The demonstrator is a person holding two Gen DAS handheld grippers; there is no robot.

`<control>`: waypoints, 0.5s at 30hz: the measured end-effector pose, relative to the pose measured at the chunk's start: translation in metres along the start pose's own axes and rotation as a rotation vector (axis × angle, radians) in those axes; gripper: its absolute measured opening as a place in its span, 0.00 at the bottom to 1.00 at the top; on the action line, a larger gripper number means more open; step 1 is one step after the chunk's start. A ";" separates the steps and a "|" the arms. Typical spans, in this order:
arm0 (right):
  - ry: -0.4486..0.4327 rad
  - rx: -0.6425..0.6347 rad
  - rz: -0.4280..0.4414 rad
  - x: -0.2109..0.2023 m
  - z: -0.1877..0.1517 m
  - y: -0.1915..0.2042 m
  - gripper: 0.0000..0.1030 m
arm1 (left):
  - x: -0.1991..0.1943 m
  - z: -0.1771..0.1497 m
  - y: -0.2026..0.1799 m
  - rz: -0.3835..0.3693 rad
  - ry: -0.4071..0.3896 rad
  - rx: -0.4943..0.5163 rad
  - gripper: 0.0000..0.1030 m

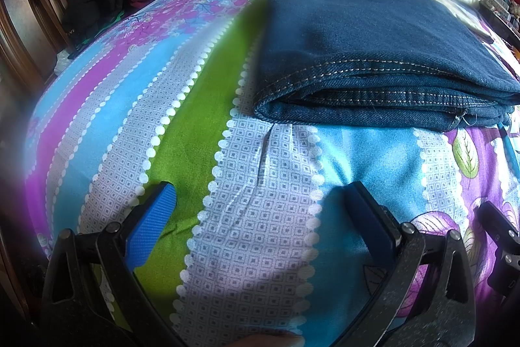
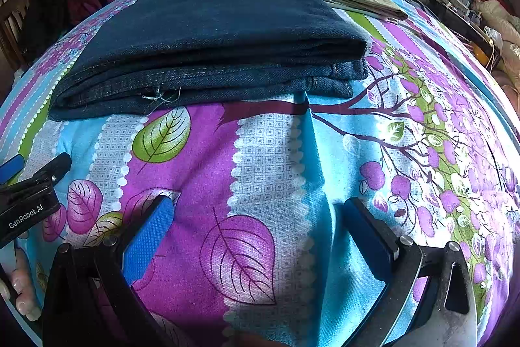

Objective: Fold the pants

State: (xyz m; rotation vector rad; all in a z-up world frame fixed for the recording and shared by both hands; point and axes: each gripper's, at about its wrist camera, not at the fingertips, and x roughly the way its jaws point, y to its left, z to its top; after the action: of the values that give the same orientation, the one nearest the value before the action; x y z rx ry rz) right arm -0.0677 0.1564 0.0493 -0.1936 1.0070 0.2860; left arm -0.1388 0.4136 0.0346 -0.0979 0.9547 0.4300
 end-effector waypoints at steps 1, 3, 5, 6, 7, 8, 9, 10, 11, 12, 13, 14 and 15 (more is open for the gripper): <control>0.000 0.000 0.000 0.000 0.000 0.000 1.00 | 0.000 0.000 0.000 0.000 0.000 0.000 1.00; 0.000 0.000 0.000 0.000 0.000 0.000 1.00 | 0.000 0.000 0.000 0.000 0.000 0.000 1.00; 0.000 0.000 0.000 0.000 0.000 0.000 1.00 | 0.000 0.000 0.000 0.000 0.000 -0.001 1.00; 0.000 0.000 0.000 0.000 0.000 0.000 1.00 | 0.000 0.000 0.000 0.000 0.000 -0.001 1.00; -0.001 0.000 0.000 0.000 0.000 0.000 1.00 | 0.000 -0.001 0.000 0.000 0.000 -0.001 1.00; 0.000 0.000 0.000 0.000 0.000 0.000 1.00 | 0.000 -0.001 -0.001 0.000 0.000 -0.001 1.00; -0.001 0.000 0.000 0.000 0.000 0.000 1.00 | 0.000 -0.001 -0.001 0.001 0.000 -0.001 1.00; -0.001 0.000 0.000 0.000 0.000 0.000 1.00 | 0.000 -0.001 -0.001 0.001 0.000 -0.002 1.00; 0.000 0.000 0.000 0.000 0.000 0.000 1.00 | -0.001 -0.001 -0.001 0.001 0.000 -0.002 1.00; -0.001 0.001 0.000 0.000 0.000 0.000 1.00 | -0.001 -0.001 -0.001 0.001 0.000 -0.002 1.00; -0.001 0.000 -0.001 0.000 0.000 0.001 1.00 | -0.001 -0.001 -0.001 0.001 0.000 -0.002 1.00; -0.001 0.000 -0.002 -0.001 -0.001 0.001 1.00 | -0.001 -0.001 -0.001 0.001 0.000 -0.002 1.00; 0.000 -0.001 -0.004 -0.001 0.000 0.001 1.00 | -0.001 -0.001 -0.001 0.001 0.000 -0.002 1.00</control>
State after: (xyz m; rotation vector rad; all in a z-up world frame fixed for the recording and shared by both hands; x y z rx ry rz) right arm -0.0689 0.1571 0.0500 -0.1958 1.0060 0.2828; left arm -0.1394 0.4122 0.0346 -0.0987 0.9542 0.4319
